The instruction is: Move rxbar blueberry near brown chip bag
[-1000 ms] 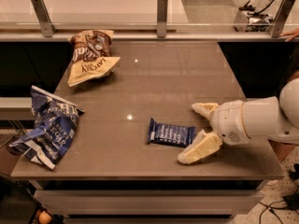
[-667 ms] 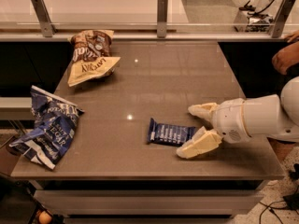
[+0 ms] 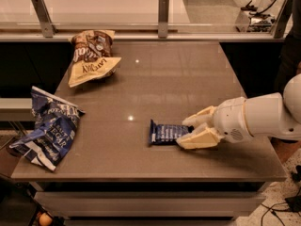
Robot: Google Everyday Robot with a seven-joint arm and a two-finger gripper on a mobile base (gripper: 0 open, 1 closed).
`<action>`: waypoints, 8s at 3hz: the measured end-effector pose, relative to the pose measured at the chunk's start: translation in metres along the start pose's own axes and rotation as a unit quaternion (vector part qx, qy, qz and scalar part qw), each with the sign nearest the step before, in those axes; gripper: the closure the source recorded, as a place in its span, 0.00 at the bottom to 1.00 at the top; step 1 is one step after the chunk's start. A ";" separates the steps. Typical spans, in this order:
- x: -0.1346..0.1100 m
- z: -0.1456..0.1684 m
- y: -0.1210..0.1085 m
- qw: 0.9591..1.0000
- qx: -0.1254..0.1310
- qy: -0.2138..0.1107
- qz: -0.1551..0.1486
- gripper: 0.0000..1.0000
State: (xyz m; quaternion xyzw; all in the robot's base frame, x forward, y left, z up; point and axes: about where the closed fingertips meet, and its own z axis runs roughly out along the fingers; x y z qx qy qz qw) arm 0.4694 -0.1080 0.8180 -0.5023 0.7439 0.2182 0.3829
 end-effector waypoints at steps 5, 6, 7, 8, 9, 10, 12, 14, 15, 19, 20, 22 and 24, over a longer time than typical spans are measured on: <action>-0.038 -0.065 -0.077 0.996 0.085 0.002 -0.004 1.00; -0.059 -0.073 -0.109 0.994 0.106 -0.008 -0.006 1.00; -0.086 -0.072 -0.140 0.992 0.126 -0.018 -0.001 1.00; -0.114 -0.062 -0.164 0.989 0.147 -0.021 0.006 1.00; -0.137 -0.044 -0.186 0.986 0.167 -0.019 0.013 1.00; -0.151 -0.014 -0.210 0.984 0.177 -0.014 0.019 1.00; -0.162 0.039 -0.246 0.982 0.182 -0.038 0.033 1.00; -0.165 0.094 -0.254 0.982 0.182 -0.012 0.044 1.00; -0.173 0.116 -0.248 0.982 0.186 0.008 0.043 1.00; -0.185 0.168 -0.241 0.990 0.139 0.021 0.027 0.83; -0.185 0.171 -0.239 0.990 0.137 0.021 0.027 0.59; -0.184 0.176 -0.237 0.990 0.133 0.023 0.027 0.13; -0.183 0.179 -0.236 0.991 0.131 0.024 0.027 0.00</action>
Offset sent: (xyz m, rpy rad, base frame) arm 0.0054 -0.0169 0.0169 -0.0033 -0.0575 -0.0664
